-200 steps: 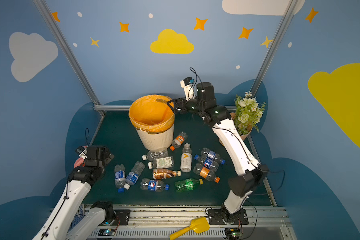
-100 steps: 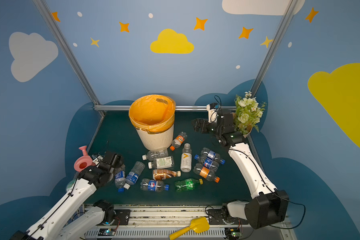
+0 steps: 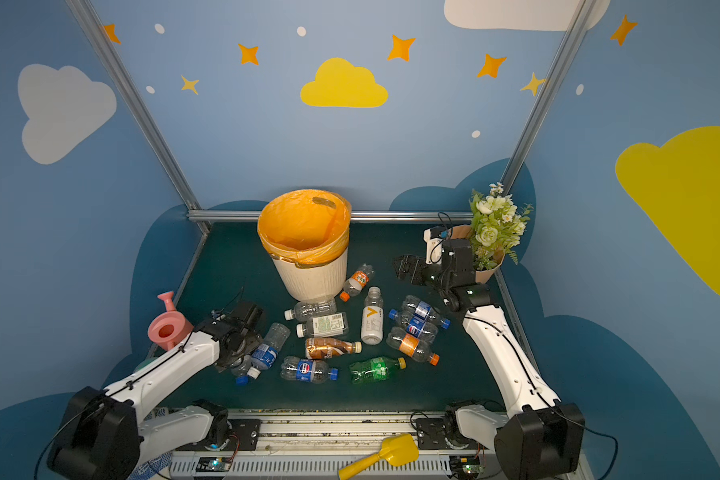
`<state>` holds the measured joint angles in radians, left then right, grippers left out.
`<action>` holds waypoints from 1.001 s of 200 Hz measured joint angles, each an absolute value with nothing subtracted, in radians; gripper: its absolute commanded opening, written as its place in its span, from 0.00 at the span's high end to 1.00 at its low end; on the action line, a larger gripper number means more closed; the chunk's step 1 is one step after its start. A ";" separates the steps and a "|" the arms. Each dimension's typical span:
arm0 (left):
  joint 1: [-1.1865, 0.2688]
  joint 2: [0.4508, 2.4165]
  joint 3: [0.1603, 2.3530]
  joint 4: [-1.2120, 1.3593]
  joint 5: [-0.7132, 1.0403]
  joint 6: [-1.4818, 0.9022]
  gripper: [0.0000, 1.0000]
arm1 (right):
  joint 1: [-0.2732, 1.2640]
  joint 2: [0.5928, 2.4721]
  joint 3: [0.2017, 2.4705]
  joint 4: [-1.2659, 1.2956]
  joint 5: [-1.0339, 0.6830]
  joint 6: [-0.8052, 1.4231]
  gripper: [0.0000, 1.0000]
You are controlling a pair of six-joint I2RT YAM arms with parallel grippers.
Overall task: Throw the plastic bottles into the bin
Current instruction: 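Grasp the blue-label water bottle with the left gripper while the right gripper withdraws, then lift the blue-label bottle with the left gripper and drop it into the bin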
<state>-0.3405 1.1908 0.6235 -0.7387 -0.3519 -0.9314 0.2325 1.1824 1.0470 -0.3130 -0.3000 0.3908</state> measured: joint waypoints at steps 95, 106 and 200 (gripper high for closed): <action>-0.334 1.259 0.624 -0.686 -0.343 -0.918 0.45 | 0.218 1.126 1.020 -0.314 -0.295 0.416 0.03; -0.334 1.230 0.624 -0.683 -0.346 -0.921 0.46 | 0.217 1.125 1.019 -0.314 -0.295 0.416 0.03; -0.333 0.896 0.646 -0.701 -0.389 -0.862 0.48 | 0.211 1.124 1.011 -0.313 -0.297 0.431 0.03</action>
<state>-0.3328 0.8963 0.6460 -0.7010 -0.3889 -0.8619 0.2108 1.1244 1.0107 -0.3126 -0.2970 0.4309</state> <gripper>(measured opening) 0.525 0.969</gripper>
